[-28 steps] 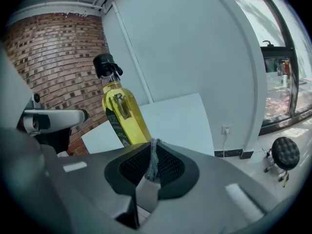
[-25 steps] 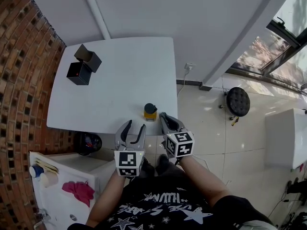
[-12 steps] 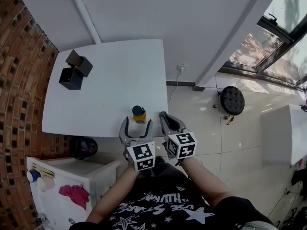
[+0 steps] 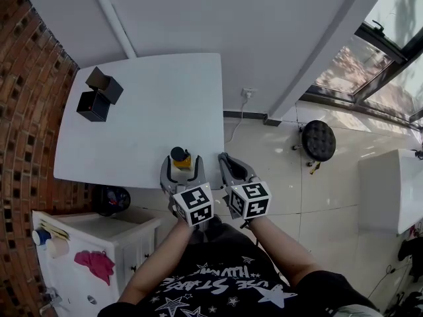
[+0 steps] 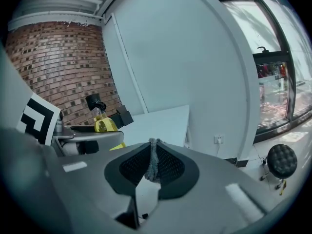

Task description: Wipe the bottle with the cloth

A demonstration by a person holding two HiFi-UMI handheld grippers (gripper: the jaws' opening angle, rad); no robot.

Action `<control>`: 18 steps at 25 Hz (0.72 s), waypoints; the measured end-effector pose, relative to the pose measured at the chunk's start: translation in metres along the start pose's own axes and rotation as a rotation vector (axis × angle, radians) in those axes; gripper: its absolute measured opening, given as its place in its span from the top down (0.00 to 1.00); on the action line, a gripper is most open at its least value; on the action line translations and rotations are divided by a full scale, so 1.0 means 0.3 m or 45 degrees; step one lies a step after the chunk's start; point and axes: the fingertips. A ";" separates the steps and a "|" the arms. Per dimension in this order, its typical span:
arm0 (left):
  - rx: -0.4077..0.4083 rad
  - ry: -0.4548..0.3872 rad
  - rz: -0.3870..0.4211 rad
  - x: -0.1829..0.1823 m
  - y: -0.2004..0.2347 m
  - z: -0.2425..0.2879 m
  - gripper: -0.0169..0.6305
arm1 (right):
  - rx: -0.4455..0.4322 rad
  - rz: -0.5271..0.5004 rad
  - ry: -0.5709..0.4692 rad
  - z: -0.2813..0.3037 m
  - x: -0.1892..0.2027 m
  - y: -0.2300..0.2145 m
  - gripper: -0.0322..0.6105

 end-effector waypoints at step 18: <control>0.305 -0.129 0.159 -0.011 -0.025 -0.016 0.57 | -0.025 -0.034 -0.080 0.002 -0.063 0.042 0.89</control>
Point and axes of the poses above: the fingertips, and each gripper's own axes: z forward along the fingers, y to its left, x out of its underside, and after that the axes turned 6 degrees about z, right-handed
